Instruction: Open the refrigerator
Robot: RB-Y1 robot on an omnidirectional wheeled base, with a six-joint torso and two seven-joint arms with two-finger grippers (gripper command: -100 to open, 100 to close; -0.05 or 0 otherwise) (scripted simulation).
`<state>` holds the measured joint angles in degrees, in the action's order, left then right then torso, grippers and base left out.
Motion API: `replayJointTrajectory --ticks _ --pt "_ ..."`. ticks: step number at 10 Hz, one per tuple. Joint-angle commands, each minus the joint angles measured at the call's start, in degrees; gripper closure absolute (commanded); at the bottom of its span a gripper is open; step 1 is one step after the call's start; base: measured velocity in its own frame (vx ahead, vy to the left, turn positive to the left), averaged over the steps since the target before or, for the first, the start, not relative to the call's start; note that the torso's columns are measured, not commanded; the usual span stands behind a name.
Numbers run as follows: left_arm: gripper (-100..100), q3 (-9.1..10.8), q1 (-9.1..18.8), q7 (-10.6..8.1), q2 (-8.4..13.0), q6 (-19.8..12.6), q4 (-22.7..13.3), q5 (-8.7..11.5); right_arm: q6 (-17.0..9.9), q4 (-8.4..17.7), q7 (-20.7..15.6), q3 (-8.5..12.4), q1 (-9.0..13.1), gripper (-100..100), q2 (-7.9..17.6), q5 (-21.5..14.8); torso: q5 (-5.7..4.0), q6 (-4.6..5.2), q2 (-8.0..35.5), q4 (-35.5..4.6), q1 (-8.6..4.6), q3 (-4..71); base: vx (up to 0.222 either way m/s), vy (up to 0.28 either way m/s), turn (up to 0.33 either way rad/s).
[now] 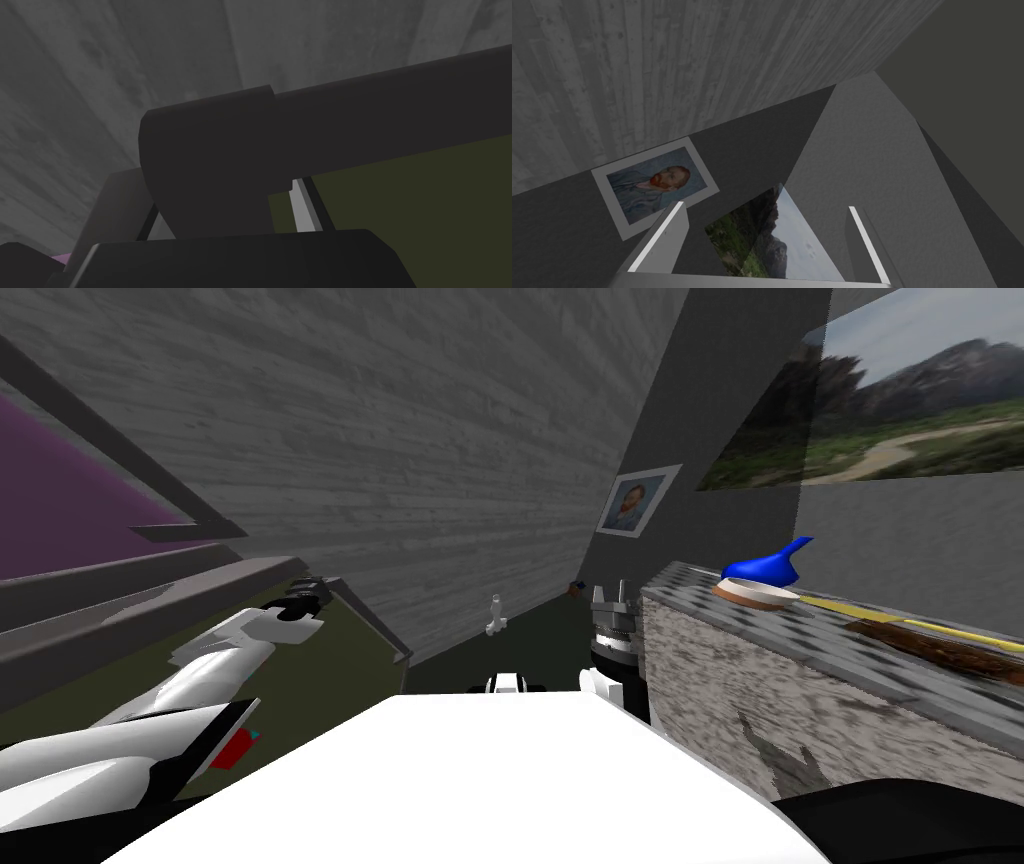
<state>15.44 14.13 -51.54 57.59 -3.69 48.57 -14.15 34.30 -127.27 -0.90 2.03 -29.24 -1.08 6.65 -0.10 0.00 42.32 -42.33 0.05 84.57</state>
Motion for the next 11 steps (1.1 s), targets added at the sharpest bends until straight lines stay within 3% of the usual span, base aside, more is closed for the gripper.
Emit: replayJointTrajectory --ticks 1,3,4,5,7,8,10,11 --pt "100 -2.68 0.1 -1.17 0.6 0.1 2.4 0.8 0.0 0.0 0.0 0.0 0.0 0 0.0 0.0 0.04 0.21 0.1 0.0 -0.2 -0.1 -0.162 -0.231 -0.254" --pt "100 -3.77 0.3 -1.61 0.7 0.2 3.0 1.0 0.0 0.0 0.0 0.0 0.0 0 0.0 0.0 -0.03 0.16 0.1 0.0 -0.03 -0.1 -0.117 -0.179 -0.146" --pt "100 -5.96 0.7 -2.47 1.0 0.5 4.1 1.5 0.0 0.0 0.0 0.0 0.0 0 0.0 0.0 -0.12 -0.14 0.0 -0.1 0.16 0.0 -0.109 -0.197 -0.183" --pt "100 -5.96 0.7 -2.47 1.0 0.5 4.1 1.5 0.0 0.0 0.0 0.0 0.0 0 0.0 0.0 -0.04 0.24 0.1 0.0 -0.11 -0.1 -0.109 -0.206 -0.177" --pt "100 -8.15 1.2 -3.33 1.3 0.7 5.3 2.0 0.0 0.0 0.0 0.0 0.0 0 0.0 0.0 -0.13 0.18 0.0 0.0 -0.19 0.0 -0.098 -0.225 -0.148" --pt "100 -7.72 0.6 -3.34 1.5 0.4 4.7 2.2 0.0 0.0 0.0 0.0 0.0 0 0.0 0.0 -0.18 0.28 -0.1 0.0 -0.33 0.1 -0.048 -0.119 -0.047" --pt "100 -9.97 0.3 -4.9 1.7 1.3 6.9 2.3 0.0 0.0 0.0 0.0 0.0 0 0.0 0.0 -0.07 0.13 -0.1 0.0 -0.06 0.1 -0.103 -0.136 -0.096" --pt "100 -9.97 0.3 -4.9 1.7 1.3 6.9 2.3 0.0 0.0 0.0 0.0 0.0 0 0.0 0.0 0.03 0.24 0.1 0.0 -0.2 -0.1 -0.12 -0.162 -0.109"
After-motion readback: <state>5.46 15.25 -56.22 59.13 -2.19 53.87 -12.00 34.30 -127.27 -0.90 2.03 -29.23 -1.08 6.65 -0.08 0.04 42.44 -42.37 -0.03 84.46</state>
